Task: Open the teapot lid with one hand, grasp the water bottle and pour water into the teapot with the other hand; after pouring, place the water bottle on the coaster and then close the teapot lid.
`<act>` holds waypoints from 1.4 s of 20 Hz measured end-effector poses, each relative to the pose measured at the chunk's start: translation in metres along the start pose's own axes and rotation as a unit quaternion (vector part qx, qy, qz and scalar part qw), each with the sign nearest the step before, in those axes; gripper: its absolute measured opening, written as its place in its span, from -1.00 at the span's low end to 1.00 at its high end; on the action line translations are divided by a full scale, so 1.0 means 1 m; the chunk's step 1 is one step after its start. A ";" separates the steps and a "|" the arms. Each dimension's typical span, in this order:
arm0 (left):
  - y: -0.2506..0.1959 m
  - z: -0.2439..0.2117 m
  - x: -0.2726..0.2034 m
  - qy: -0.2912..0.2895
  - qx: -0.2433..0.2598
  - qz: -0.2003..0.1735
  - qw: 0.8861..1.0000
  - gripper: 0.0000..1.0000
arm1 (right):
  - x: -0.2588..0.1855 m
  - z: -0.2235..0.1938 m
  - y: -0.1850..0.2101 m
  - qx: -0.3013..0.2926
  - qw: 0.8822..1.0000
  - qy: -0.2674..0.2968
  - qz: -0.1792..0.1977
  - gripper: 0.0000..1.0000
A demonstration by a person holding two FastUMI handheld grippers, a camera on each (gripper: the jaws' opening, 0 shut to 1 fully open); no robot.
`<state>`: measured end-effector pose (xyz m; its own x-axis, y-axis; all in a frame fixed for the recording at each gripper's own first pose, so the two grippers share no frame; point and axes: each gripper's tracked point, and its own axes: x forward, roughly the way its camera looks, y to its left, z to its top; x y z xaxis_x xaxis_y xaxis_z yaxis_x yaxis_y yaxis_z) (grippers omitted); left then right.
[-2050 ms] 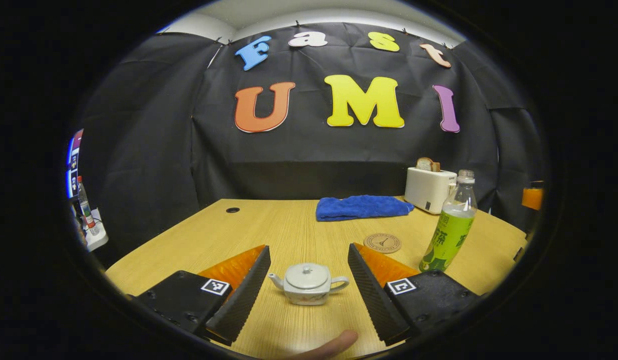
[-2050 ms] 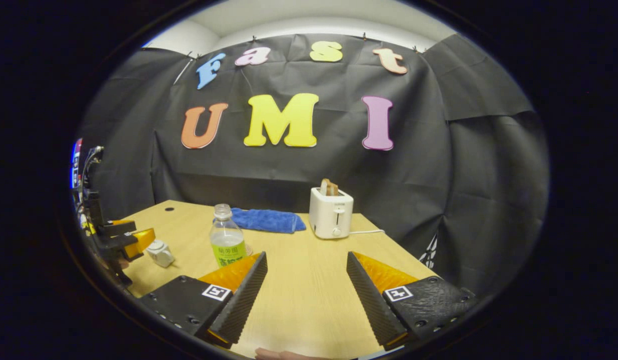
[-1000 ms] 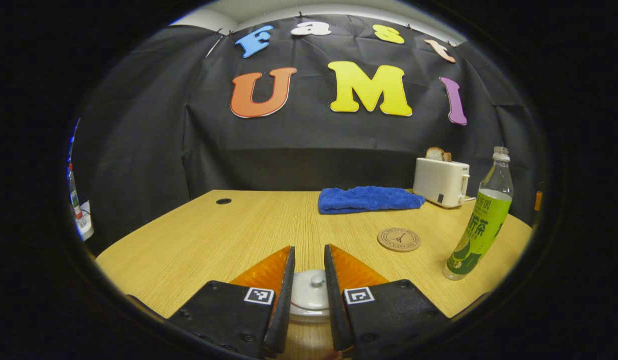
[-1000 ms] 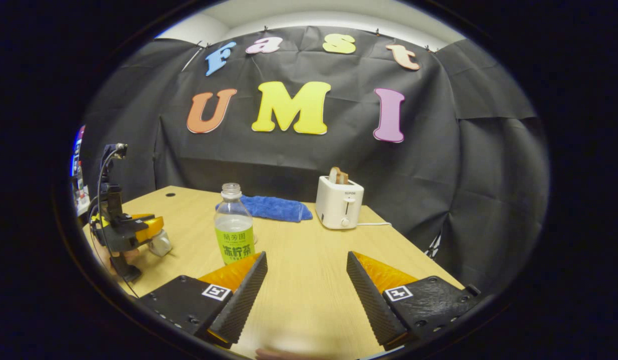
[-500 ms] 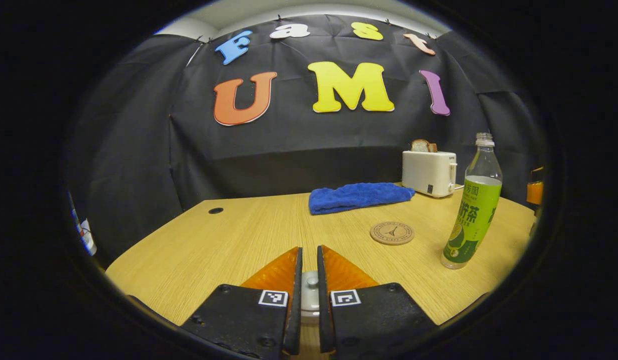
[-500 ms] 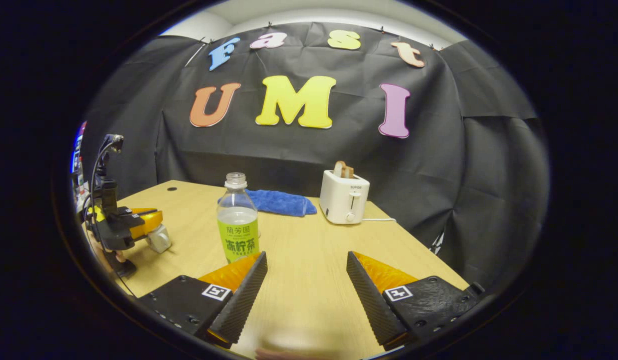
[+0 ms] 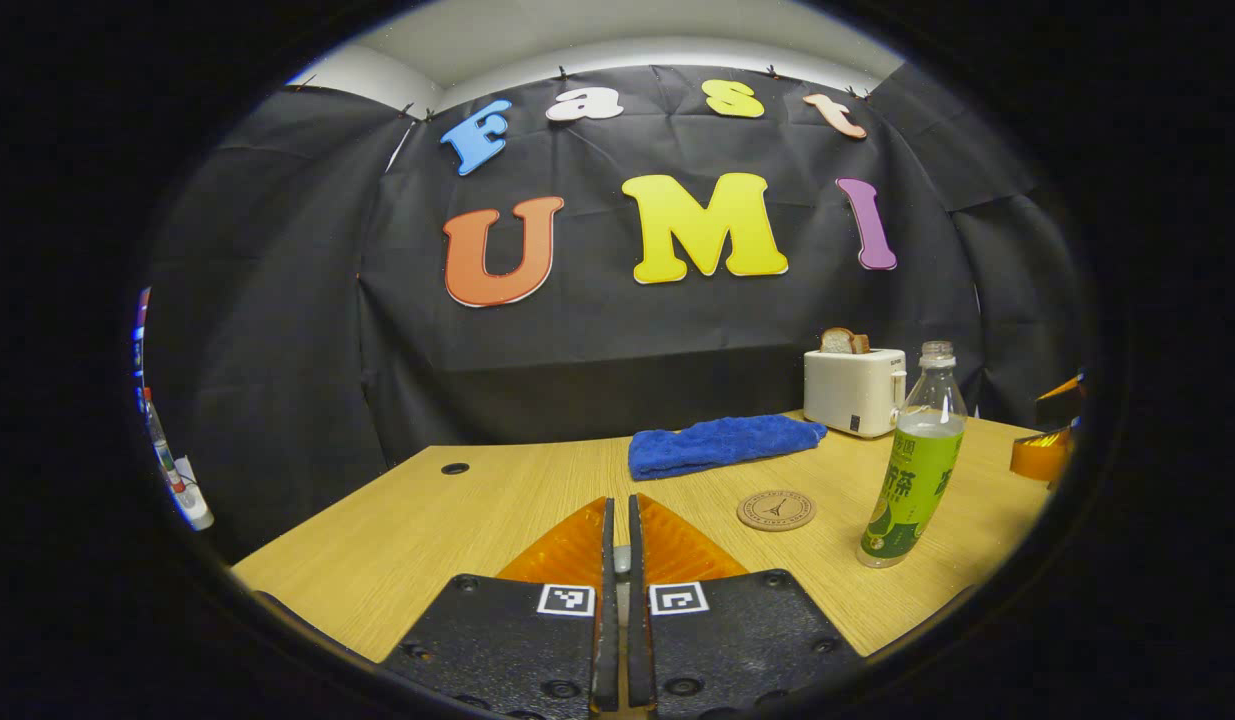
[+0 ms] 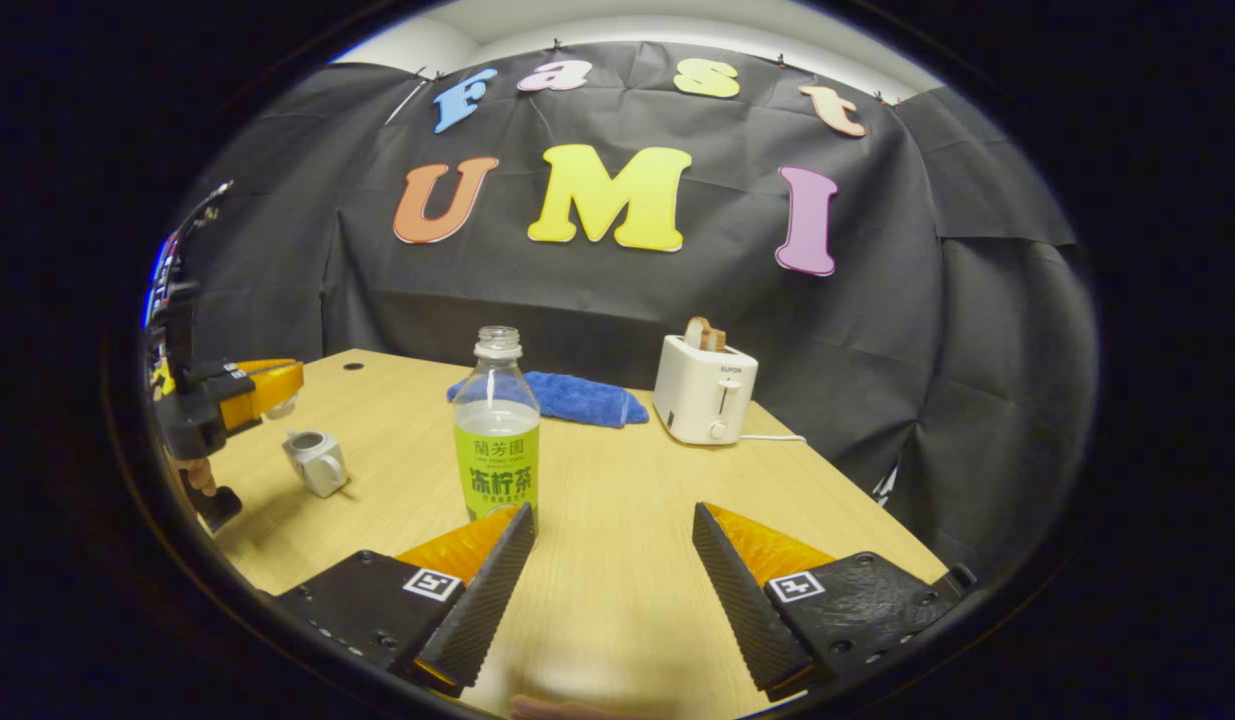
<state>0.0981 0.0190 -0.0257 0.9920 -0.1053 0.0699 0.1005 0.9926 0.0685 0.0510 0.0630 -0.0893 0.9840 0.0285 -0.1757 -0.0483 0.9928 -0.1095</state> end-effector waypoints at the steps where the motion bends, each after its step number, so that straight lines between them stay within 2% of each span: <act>1: 0.000 0.008 -0.007 -0.002 0.002 -0.002 1.000 -0.89 | 0.000 0.000 0.003 0.001 1.000 -0.003 0.005 0.91; 4: -0.011 0.018 -0.029 0.016 -0.023 -0.024 0.999 -0.90 | 0.003 0.001 0.015 0.007 1.000 -0.013 0.020 0.96; 5: -0.012 0.024 -0.037 0.017 -0.035 -0.028 0.999 -0.92 | 0.005 0.001 0.023 0.010 0.999 -0.015 0.031 0.91; 8: -0.007 0.035 -0.061 0.021 -0.062 -0.024 0.998 -0.94 | 0.016 0.003 0.044 0.015 0.998 -0.029 0.056 0.91; 10: -0.001 0.041 -0.072 0.023 -0.062 -0.015 0.998 -0.94 | 0.029 -0.001 0.057 0.023 0.997 -0.032 0.066 0.96; 11: 0.002 0.044 -0.076 0.022 -0.065 -0.012 0.998 -0.94 | 0.034 0.000 0.066 0.023 0.996 -0.037 0.076 0.91; 12: 0.000 0.048 -0.079 0.018 -0.069 -0.013 0.997 -0.94 | 0.041 0.000 0.069 0.022 0.996 -0.042 0.078 0.86; 16: 0.004 0.040 -0.088 0.031 -0.067 -0.011 0.997 -0.94 | 0.066 0.006 0.076 0.028 0.995 -0.055 0.076 0.96; 19: 0.008 0.029 -0.095 0.049 -0.071 -0.015 0.996 -0.94 | 0.083 0.002 0.088 0.022 0.995 -0.053 0.081 0.91; 22: 0.013 0.032 -0.098 0.041 -0.060 -0.022 0.997 -0.94 | 0.100 -0.004 0.086 0.024 0.997 -0.042 0.061 0.96; 23: 0.016 0.034 -0.099 0.037 -0.059 -0.024 0.997 -0.94 | 0.101 -0.003 0.084 0.036 0.997 -0.039 0.055 0.70; 24: 0.019 0.032 -0.099 0.039 -0.060 -0.024 0.997 -0.94 | 0.099 -0.001 0.085 0.046 0.997 -0.042 0.052 0.53; 25: 0.024 0.032 -0.099 0.040 -0.060 -0.022 0.997 -1.00 | 0.096 0.000 0.089 0.046 0.996 -0.043 0.055 0.47; 28: 0.035 0.031 -0.100 0.041 -0.068 -0.022 0.997 -0.94 | 0.092 0.003 0.097 0.002 0.998 -0.036 0.050 0.43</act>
<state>-0.0003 0.0624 0.0008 0.9889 -0.1483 -0.0124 0.1472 0.9869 -0.0662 0.1370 0.1625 -0.1136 0.9840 0.1362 -0.1147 -0.1470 0.9849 -0.0920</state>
